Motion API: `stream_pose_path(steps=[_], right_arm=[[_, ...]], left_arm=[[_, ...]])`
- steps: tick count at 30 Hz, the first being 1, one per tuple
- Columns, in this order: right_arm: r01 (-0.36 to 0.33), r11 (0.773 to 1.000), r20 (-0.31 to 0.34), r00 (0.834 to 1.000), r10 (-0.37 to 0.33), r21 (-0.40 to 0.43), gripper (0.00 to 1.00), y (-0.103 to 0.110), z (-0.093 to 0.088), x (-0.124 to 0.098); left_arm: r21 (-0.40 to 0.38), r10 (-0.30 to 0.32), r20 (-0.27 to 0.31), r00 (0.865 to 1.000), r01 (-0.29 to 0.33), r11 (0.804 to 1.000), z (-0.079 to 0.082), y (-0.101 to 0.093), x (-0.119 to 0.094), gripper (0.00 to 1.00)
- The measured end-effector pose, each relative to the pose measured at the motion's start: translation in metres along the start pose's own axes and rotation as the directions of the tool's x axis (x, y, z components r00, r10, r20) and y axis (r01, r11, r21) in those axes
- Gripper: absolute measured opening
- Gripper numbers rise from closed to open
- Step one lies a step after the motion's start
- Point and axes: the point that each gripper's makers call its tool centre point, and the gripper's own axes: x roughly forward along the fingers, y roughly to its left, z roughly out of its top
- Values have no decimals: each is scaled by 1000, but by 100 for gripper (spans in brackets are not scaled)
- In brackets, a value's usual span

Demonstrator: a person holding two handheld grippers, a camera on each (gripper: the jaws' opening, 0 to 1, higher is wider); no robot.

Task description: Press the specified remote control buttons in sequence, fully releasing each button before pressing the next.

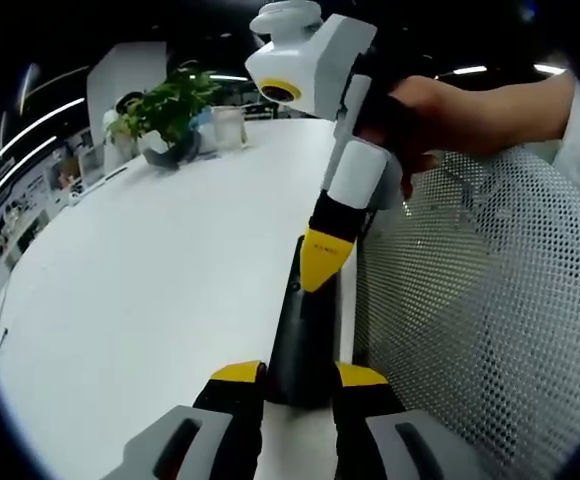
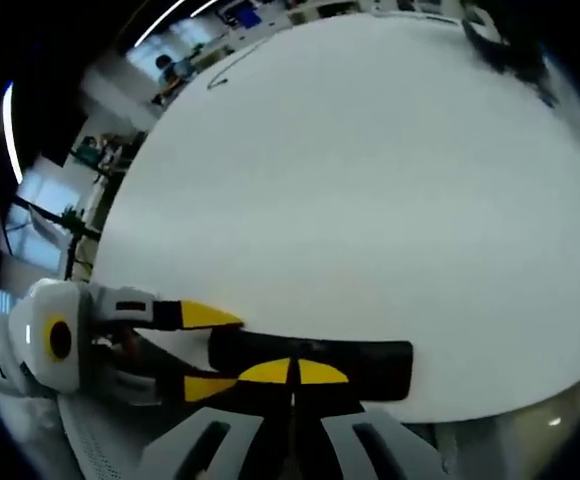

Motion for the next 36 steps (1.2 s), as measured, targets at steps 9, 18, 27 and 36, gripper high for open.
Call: stream_pose_path(steps=[9,18,27,36], right_arm=[[14,1000,5,1000,-14,14,0,0,1,-5],[-2,999,-21,1000,3,35,0,1,-3,-2],[37,999,-27,999,-38,-40,0,1,-6,1],[30,999,-22,999,-31,-30,0,0,-6,0]], left_arm=[[4,0,-12,1000,0,1000,0,1,-1,24],[6,2,-6,1000,-2,1000,-1,3,-2,24],[30,0,-2,1000,0,1000,0,3,-2,24],[39,0,-2,1000,0,999,0,3,-2,24]])
